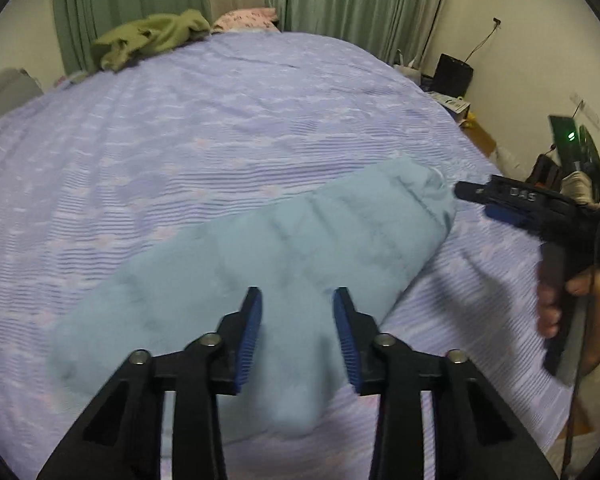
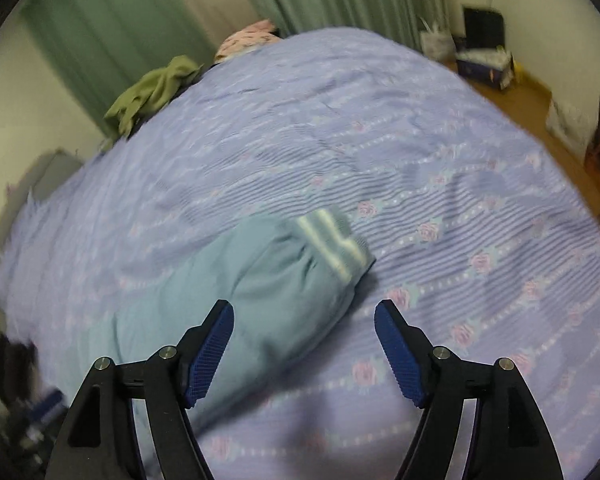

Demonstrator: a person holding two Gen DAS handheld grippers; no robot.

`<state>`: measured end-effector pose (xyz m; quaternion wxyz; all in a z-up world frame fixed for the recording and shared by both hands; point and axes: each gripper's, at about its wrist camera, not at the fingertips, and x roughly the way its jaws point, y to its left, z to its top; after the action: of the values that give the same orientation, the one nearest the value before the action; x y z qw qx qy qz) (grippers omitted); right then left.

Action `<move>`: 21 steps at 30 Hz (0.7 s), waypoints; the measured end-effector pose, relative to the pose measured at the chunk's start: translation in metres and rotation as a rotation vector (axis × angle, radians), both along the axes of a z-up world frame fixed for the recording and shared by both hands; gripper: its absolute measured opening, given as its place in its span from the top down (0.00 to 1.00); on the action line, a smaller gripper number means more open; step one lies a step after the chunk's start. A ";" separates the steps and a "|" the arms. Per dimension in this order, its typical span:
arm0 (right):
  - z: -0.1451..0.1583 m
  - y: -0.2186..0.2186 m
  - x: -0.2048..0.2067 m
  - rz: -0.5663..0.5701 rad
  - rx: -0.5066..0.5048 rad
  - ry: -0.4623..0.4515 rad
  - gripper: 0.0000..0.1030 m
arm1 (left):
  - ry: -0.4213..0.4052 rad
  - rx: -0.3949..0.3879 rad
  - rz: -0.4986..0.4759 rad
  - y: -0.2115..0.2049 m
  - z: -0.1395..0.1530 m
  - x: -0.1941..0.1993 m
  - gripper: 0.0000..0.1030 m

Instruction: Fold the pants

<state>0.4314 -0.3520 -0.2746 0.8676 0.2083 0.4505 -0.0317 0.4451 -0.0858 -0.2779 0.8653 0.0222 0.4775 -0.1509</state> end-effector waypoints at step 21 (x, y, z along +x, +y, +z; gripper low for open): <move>-0.093 -0.005 0.069 0.062 0.197 0.073 0.25 | 0.146 0.014 0.070 0.008 -0.089 0.028 0.90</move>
<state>0.5006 -0.3573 -0.3681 0.8265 0.2773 0.4889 0.0319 0.4734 -0.0775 -0.3667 0.8327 0.0007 0.5409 -0.1184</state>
